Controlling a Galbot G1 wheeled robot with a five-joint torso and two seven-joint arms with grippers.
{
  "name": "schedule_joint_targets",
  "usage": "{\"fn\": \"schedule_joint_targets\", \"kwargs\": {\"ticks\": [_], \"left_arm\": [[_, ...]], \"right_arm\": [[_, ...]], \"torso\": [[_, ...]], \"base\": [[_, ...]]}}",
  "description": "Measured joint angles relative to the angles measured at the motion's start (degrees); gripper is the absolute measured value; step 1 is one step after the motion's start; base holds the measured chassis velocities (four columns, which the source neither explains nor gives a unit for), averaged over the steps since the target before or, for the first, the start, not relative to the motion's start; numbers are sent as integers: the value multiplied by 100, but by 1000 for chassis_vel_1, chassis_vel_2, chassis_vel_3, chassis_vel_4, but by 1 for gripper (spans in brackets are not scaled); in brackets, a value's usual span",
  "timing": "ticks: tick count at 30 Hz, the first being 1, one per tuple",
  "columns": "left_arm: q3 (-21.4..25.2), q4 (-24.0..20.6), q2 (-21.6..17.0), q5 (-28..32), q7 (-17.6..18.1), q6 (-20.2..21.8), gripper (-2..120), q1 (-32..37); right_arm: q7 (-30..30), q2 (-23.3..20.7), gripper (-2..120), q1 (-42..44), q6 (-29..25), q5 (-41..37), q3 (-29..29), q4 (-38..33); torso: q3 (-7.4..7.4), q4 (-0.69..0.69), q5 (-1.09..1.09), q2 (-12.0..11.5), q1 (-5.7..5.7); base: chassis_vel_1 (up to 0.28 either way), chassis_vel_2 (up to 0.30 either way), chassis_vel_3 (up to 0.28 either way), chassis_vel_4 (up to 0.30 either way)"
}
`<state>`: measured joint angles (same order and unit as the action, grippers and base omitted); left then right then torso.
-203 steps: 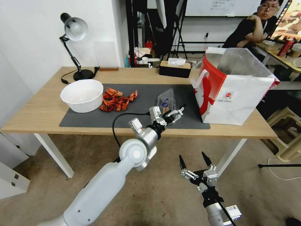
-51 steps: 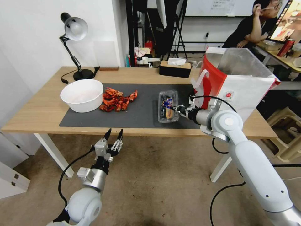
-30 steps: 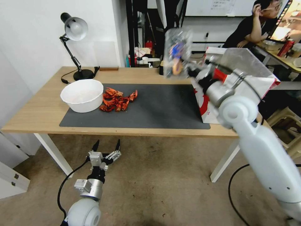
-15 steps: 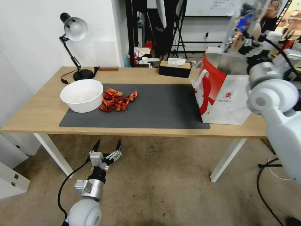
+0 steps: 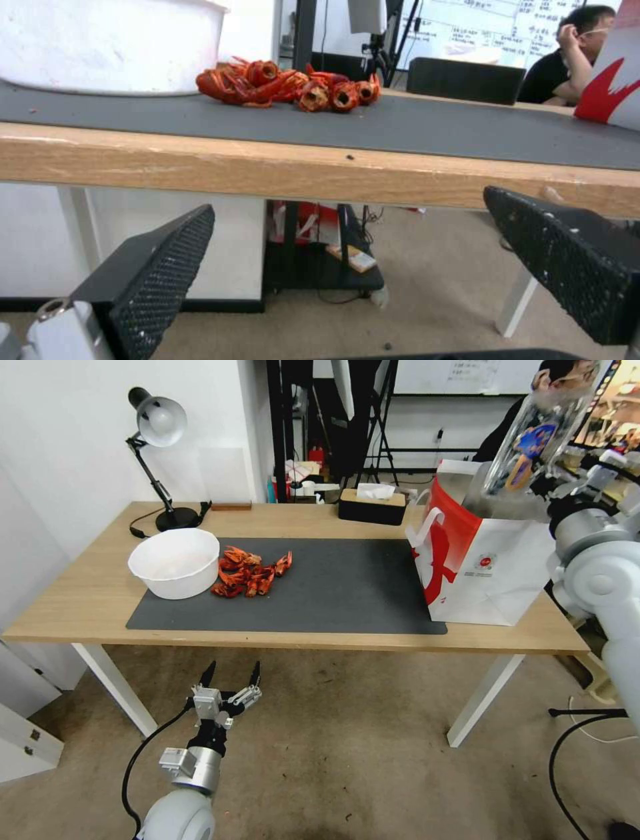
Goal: Close the takeout container lid, then place the container into the takeout bag.
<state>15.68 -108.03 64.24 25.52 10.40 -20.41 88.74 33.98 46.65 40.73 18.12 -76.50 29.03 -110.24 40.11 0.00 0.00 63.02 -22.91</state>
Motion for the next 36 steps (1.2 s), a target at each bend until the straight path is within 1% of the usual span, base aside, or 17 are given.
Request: {"fn": "schedule_joint_targets", "kwargs": {"ticks": [2, 3, 6, 8, 10, 12, 14, 15, 17, 19, 21, 22, 23, 24, 27, 32, 36], "left_arm": [[-4, -40, -13, -1, -19, 4, 100, 10], [-4, -40, -13, -1, -19, 4, 100, 10], [-7, -48, -27, 8, -12, 19, 100, -15], [-7, -50, -31, 10, -7, 22, 100, -24], [-7, -56, -41, 18, -1, 26, 100, -31], [-6, -59, -46, 24, 0, 29, 100, -33], [-2, -76, -45, 56, 5, 43, 100, -42], [-2, -76, -45, 56, 5, 43, 100, -42], [-1, -94, -39, 73, 5, 47, 100, -45], [0, -97, -34, 76, 5, 47, 100, -49], [13, -98, -2, 97, 75, 47, 100, -74], [24, -98, 5, 112, 85, 47, 100, -84], [24, -98, 5, 112, 85, 47, 100, -84], [40, -92, 12, 119, 68, 42, 100, -90], [80, -66, 25, 128, 2, 4, 100, -86], [99, -95, 38, 159, 52, 26, 100, -40], [140, -86, 57, 165, -107, -21, 100, 9]], "right_arm": [[6, 25, 32, 37, 79, -68, 13, 57], [6, 25, 32, 37, 79, -68, 13, 57], [34, 53, 48, 11, 154, -64, -39, 106], [40, 54, 52, -13, 167, -46, -63, 108], [-13, 50, 63, -43, 155, 1, -96, 108], [-77, 46, 66, -47, 123, 24, -102, 105], [-502, 0, 77, -52, -189, 150, -121, 46], [-502, 0, 77, -52, -189, 150, -121, 46], [-879, -54, 87, -36, -419, 225, -131, -103], [-999, -77, 90, -12, -471, 283, -137, -164], [-1675, -167, 99, 228, -715, 932, -181, -348], [-2006, -194, 99, 371, -823, 1233, -193, -404], [-2006, -194, 99, 371, -823, 1233, -193, -404], [-2328, -208, 100, 570, -910, 1497, -202, -513], [-2794, -187, 100, 983, -1058, 1800, -229, -789], [-3122, -162, 100, 1363, -1191, 2075, -243, -1040], [-3330, -121, 100, 2014, -1273, 2446, -128, -1324]], "torso": [[0, 0, 0, 0, 0], [0, 0, 0, 0, 0], [0, 0, 0, 0, 0], [0, 0, 0, 0, 0], [0, 0, 0, 0, 0], [0, 1, 0, 0, 0], [0, 0, 0, 0, 0], [0, 0, 0, 0, 0], [0, 0, -1, 0, 0], [0, 1, -2, 0, 0], [0, 1, -3, 1, 0], [0, -1, 0, 1, 0], [0, -1, 0, 1, 0], [0, -1, 1, 1, 0], [0, -1, -1, 1, 0], [0, 1, -2, 1, 0], [-1, 1, -2, 2, 0]], "base": [[0, 0, 0, 0], [0, 0, 0, 0], [0, 0, 0, 0], [0, 0, 0, 0], [0, 0, 0, 0], [0, 0, 0, 0], [0, 0, 0, 0], [0, 0, 0, 0], [0, 0, 0, 0], [0, 0, 0, 0], [0, 0, 0, 0], [0, 0, 0, 0], [0, 0, 0, 0], [0, 0, 0, 0], [0, 0, 0, 0], [0, 0, 0, 0], [0, 0, 0, 0]]}}
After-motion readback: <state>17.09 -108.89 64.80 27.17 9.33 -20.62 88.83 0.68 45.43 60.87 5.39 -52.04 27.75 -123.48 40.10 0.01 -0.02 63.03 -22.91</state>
